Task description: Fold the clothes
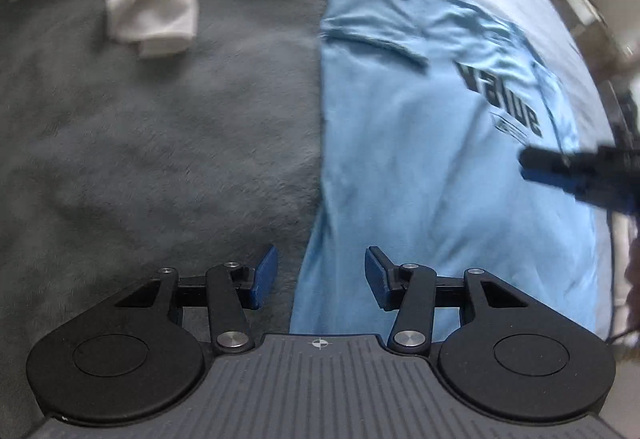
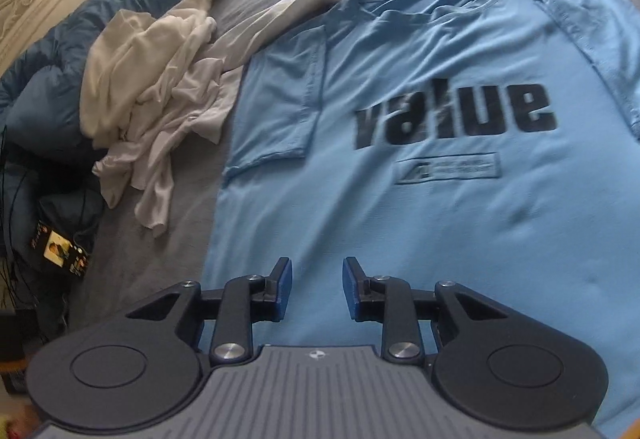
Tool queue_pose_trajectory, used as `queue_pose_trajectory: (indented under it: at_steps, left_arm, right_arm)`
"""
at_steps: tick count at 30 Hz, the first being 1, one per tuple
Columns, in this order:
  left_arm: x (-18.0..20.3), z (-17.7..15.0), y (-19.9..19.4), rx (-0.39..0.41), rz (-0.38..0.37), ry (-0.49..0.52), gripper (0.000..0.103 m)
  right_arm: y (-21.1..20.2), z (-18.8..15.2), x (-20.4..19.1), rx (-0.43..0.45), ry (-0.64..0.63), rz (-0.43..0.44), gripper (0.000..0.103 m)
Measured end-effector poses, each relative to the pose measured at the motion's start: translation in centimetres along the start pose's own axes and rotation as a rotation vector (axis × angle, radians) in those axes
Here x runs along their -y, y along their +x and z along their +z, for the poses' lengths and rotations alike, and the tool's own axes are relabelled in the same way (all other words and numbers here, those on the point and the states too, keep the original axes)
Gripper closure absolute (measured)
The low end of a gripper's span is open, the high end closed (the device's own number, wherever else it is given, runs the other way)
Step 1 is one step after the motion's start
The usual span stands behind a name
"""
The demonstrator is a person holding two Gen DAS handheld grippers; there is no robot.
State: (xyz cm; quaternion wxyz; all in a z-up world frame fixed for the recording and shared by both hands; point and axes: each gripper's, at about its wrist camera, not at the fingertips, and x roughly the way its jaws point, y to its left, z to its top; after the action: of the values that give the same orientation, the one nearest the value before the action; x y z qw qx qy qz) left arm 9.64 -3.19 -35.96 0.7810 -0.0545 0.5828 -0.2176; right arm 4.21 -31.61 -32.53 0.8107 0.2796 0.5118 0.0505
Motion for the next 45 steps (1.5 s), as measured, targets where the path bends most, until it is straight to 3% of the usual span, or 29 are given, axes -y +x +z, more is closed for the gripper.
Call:
queue_pose_trajectory:
  at_steps: [4,9,16,20,26,31,33,35,41,45]
  left_arm:
    - [0.7,0.6,0.4,0.066,-0.032,0.063,0.056]
    - [0.8,0.0,1.8,0.026,-0.01,0.064,0.059]
    - [1.4,-4.2,0.6,-0.039,0.017,0.045,0.059]
    - [1.7,-6.3,0.0,-0.065,0.025,-0.015,0.059]
    - [0.6,-7.0,-0.9,-0.057,0.044,-0.145,0.068]
    - [-1.1,-7.3,-1.0,-0.033,0.016,-0.224,0.067]
    - [-0.5,-7.5,-1.1,-0.02,0.038,-0.194,0.071]
    - [0.5,-7.7,-1.3,-0.01,0.06,-0.149,0.084]
    - [0.6,-7.5,-1.5,0.007,0.044,-0.169,0.1]
    - [0.6,-7.3,-2.0,0.012,0.033,-0.161,0.101]
  right_arm:
    - [-0.1,-0.3,-0.9,-0.002,0.024,0.0,0.073]
    - [-0.7,-0.2,-1.7,-0.011,0.007,0.007,0.073]
    - [-1.1,-0.2,-1.6,-0.016,-0.001,0.077,0.07]
    - [-1.7,-0.2,-1.7,-0.006,0.0,0.101,0.069]
    - [-1.7,2.0,-3.1,0.016,-0.027,0.146,0.069]
    - [-1.2,4.3,-5.4,-0.001,-0.047,0.238,0.067]
    - [-0.6,5.2,-6.1,-0.011,-0.035,0.26,0.066]
    - [0.1,6.1,-6.7,-0.021,-0.022,0.271,0.066]
    - [4.4,9.1,-9.7,-0.032,-0.089,0.195,0.065]
    - [8.5,10.8,-11.9,-0.038,-0.206,0.022,0.065]
